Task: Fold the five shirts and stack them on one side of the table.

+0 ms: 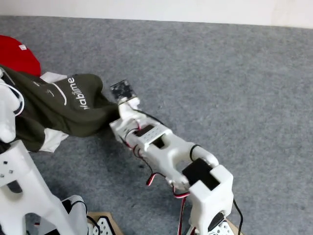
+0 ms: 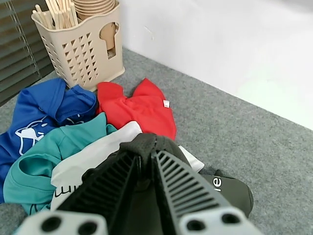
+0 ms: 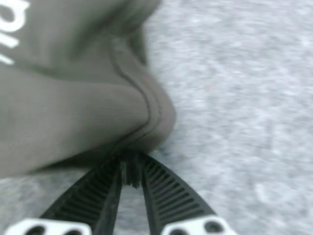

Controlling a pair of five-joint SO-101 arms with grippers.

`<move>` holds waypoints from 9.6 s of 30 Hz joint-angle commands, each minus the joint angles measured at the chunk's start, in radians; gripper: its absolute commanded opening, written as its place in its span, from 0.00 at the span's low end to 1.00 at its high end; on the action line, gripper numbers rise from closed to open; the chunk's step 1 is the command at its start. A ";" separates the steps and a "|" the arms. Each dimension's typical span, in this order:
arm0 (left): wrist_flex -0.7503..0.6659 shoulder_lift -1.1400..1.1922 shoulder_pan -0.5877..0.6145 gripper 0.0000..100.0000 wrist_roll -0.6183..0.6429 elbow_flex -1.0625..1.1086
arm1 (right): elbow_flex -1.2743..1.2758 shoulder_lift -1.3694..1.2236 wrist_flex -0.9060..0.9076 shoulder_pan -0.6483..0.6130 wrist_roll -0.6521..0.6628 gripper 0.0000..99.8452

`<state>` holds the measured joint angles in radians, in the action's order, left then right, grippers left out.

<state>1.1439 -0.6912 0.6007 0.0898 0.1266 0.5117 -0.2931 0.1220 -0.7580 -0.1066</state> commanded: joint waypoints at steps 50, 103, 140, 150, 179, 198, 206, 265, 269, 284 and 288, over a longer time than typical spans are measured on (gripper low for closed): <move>0.404 0.076 -0.433 0.01 0.292 -0.401 | -1.228 0.717 1.584 0.874 0.066 0.01; -0.189 0.176 -0.361 0.32 0.222 0.631 | 0.337 1.052 0.773 0.694 0.115 0.07; -0.330 0.177 -0.464 0.13 0.221 0.814 | 0.657 1.052 0.446 0.636 0.064 0.07; -0.399 0.177 -0.407 0.14 0.221 0.857 | 0.693 1.058 0.446 0.590 0.064 0.07; -0.402 0.179 -0.426 0.11 0.081 0.854 | 0.696 1.058 0.452 0.567 0.060 0.07; -0.446 0.366 -0.432 0.01 0.087 0.656 | 0.696 1.055 0.446 0.567 0.058 0.07; -0.166 0.206 -0.464 0.01 0.141 0.364 | 0.739 1.050 0.318 0.568 0.058 0.07; -0.373 0.202 -0.446 0.01 0.229 0.340 | -0.056 0.162 0.302 0.593 0.058 0.01; -0.370 0.194 -0.441 0.01 0.230 0.245 | -0.064 0.289 0.303 0.651 0.058 0.01; -0.058 0.004 -0.443 0.01 0.334 -0.220 | -0.021 1.250 0.621 0.713 0.064 0.01; 0.035 -0.140 -0.441 0.01 0.333 -0.311 | -0.197 1.322 0.780 0.713 0.064 0.01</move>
<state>1.1070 -0.6912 0.1557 0.4135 -0.0713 0.4733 0.9620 0.8048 -0.0583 -0.0376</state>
